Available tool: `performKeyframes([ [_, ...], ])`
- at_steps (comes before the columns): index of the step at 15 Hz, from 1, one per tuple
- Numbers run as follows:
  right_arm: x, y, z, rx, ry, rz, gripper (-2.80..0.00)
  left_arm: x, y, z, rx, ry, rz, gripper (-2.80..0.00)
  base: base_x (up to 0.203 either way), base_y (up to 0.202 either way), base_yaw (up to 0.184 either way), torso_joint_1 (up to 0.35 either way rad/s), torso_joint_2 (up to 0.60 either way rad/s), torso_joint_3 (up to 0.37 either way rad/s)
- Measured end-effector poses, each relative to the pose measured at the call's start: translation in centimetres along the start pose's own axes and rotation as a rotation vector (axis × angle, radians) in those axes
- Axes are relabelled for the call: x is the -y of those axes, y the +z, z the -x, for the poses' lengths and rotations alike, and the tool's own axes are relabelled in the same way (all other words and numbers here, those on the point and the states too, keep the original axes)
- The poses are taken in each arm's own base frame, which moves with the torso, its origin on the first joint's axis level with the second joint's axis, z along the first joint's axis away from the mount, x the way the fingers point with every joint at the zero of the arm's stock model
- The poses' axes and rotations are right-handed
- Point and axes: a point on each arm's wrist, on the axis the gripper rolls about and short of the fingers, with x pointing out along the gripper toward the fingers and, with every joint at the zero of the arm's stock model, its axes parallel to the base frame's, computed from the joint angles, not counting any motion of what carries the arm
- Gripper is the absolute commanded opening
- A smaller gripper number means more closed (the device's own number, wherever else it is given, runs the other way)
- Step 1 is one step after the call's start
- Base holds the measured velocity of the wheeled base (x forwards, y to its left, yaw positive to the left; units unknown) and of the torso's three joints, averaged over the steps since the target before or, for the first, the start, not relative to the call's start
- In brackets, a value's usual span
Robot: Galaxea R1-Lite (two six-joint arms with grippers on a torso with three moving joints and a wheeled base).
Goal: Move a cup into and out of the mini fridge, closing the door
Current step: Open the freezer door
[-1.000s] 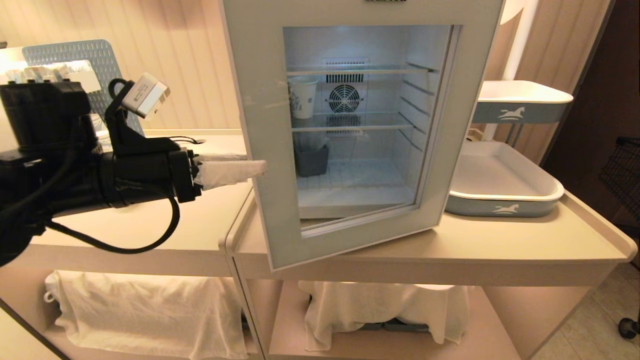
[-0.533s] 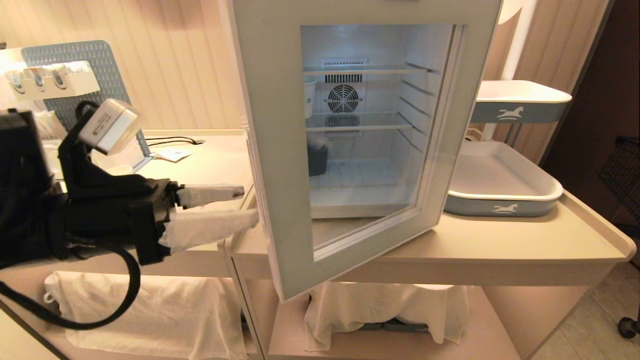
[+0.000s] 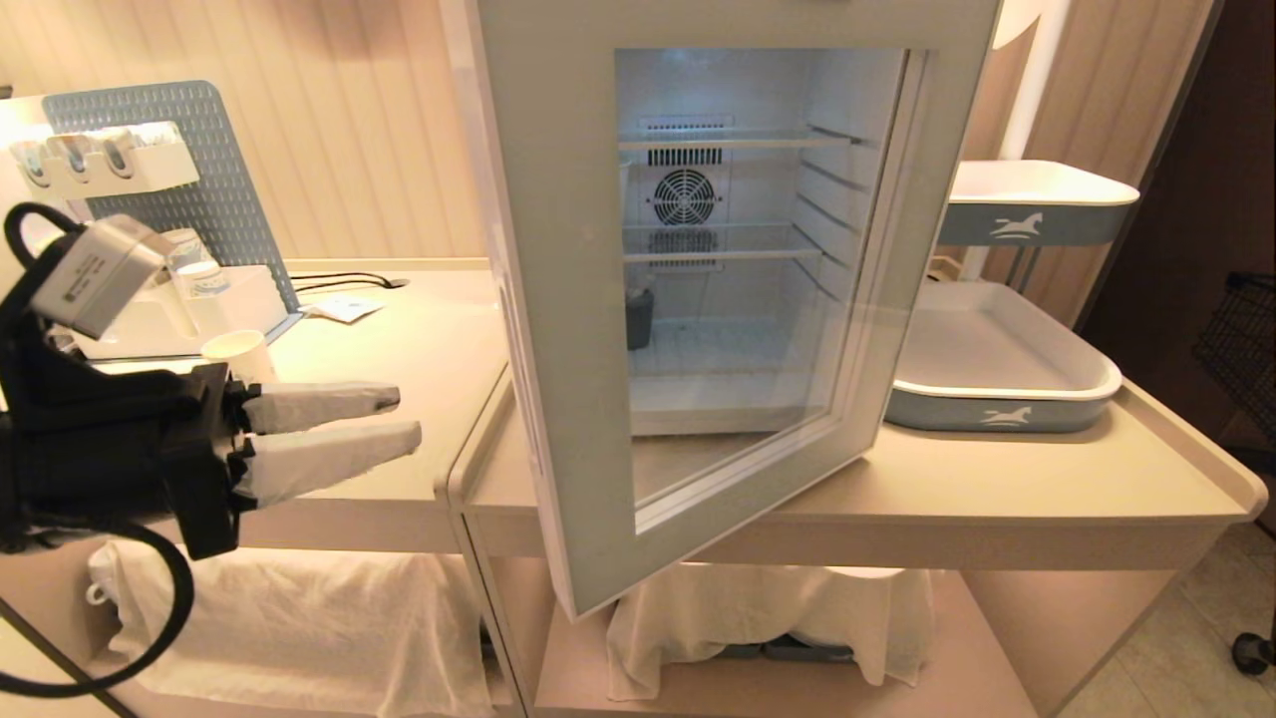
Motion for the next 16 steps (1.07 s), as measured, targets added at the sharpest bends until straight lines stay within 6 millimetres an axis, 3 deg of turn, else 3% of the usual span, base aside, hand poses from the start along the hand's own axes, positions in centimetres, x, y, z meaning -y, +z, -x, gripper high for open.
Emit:
performKeyframes([
  [4,0.0,0.0,0.0,0.0,0.0,0.0,-2.8,-0.5,0.8,0.1,-0.011,0.136,-0.037,-2.8,0.0,0.0,0.0,0.0,0.0,0.0],
  [8,0.0,0.0,0.0,0.001,0.0,0.0,-2.8,-2.6,2.2,-1.4,-0.025,0.375,-0.05,-2.8,0.0,0.0,0.0,0.0,0.0,0.0],
  [12,0.0,0.0,0.0,0.001,0.0,0.0,-2.8,-4.8,3.1,-5.8,-0.063,0.582,-0.047,-2.8,0.0,0.0,0.0,0.0,0.0,0.0],
  [16,0.0,0.0,0.0,0.0,0.0,0.0,-2.8,-5.2,3.3,-10.8,-0.086,0.669,-0.027,-2.8,0.0,0.0,0.0,0.0,0.0,0.0],
])
